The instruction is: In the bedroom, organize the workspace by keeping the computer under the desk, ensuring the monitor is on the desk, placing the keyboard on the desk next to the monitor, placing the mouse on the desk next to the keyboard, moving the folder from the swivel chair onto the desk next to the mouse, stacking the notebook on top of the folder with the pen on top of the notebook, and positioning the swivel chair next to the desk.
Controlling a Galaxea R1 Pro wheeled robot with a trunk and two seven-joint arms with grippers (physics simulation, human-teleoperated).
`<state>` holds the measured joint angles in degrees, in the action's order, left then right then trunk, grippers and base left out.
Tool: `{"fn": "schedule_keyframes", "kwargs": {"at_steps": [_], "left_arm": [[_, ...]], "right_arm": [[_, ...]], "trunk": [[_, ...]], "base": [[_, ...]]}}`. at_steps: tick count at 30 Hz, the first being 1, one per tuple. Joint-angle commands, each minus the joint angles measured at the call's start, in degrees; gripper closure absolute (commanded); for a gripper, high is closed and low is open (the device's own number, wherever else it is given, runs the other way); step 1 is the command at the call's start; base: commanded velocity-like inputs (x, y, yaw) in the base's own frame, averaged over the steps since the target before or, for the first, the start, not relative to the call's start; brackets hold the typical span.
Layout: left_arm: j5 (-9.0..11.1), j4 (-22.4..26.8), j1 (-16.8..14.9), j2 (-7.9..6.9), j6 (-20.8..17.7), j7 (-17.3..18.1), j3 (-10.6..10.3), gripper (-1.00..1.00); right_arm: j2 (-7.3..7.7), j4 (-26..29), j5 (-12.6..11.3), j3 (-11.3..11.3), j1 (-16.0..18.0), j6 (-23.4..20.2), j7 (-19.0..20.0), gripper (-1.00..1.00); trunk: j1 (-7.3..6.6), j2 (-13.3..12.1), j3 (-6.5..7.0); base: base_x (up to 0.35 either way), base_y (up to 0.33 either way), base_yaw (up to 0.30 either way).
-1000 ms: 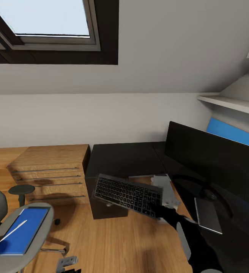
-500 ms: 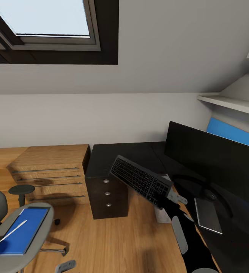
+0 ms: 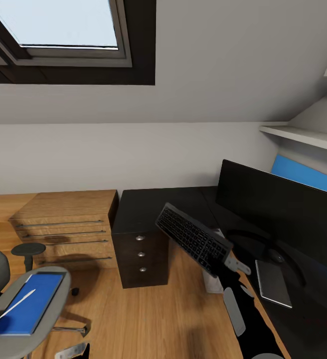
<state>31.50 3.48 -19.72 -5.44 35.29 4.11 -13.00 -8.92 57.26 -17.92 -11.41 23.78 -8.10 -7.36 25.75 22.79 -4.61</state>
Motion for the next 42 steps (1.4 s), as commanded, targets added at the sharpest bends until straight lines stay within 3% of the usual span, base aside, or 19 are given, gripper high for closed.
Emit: {"fn": "schedule_keyframes", "kwargs": {"at_steps": [1,3,5,7,9,16,23,29,42], "left_arm": [[0.6,-0.7,-0.1,-0.04,1.5,0.5,-0.3,-1.0],[0.6,-1.2,-0.1,-0.1,2.4,0.6,-0.3,-1.0],[0.6,-1.8,-0.1,-0.13,3.2,0.7,-0.3,-1.0],[0.6,-1.9,-0.1,-0.12,3.5,0.7,-0.3,-1.0],[0.6,-2.1,-0.1,-0.11,3.7,0.7,-0.3,-1.0],[0.6,-2.2,-0.1,0.13,3.7,0.5,-0.3,-1.0],[0.7,-2.2,-0.1,0.24,3.7,0.4,-0.3,-1.0],[0.7,-2.3,-0.1,0.39,3.6,0.4,-0.3,-1.0],[0.7,-2.3,-0.1,0.5,3.6,0.4,-0.3,-1.0]], "right_arm": [[-0.04,0.1,-1.9,-0.1,0.0,-0.1,0.0,1.0],[-0.01,0.0,-3.9,-0.2,0.0,-0.1,0.0,1.0],[0.02,-0.1,-9.6,-0.2,0.0,0.0,-0.1,1.0],[0.06,-0.1,-12.4,-0.2,0.0,0.0,-0.1,1.0],[0.19,-0.1,-17.0,-0.2,0.0,0.0,-0.1,1.0],[0.3,-1.8,-23.0,-0.3,0.0,0.0,-0.1,1.0],[0.39,-3.5,-32.0,-0.3,0.0,0.0,-0.1,1.0],[0.4,-5.4,-34.1,-0.2,0.0,0.1,0.0,1.0],[1.31,-8.4,-34.4,-0.2,0.0,0.0,0.0,1.0]], "trunk": [[0.04,0.1,-0.13],[0.04,0.1,-0.13],[0.04,0.1,-0.13],[0.04,0.1,-0.13],[0.04,0.1,-0.13],[0.04,0.1,-0.13],[0.04,0.1,-0.13],[0.04,0.1,-0.13],[0.04,0.1,-0.13]], "base": [[0.0,0.0,0.0],[0.0,0.0,0.0],[0.0,0.0,0.0],[0.0,0.0,0.0],[0.0,0.0,0.0],[0.0,0.0,0.0],[0.0,0.0,0.0],[0.0,0.0,0.0],[0.0,0.0,0.0]]}}
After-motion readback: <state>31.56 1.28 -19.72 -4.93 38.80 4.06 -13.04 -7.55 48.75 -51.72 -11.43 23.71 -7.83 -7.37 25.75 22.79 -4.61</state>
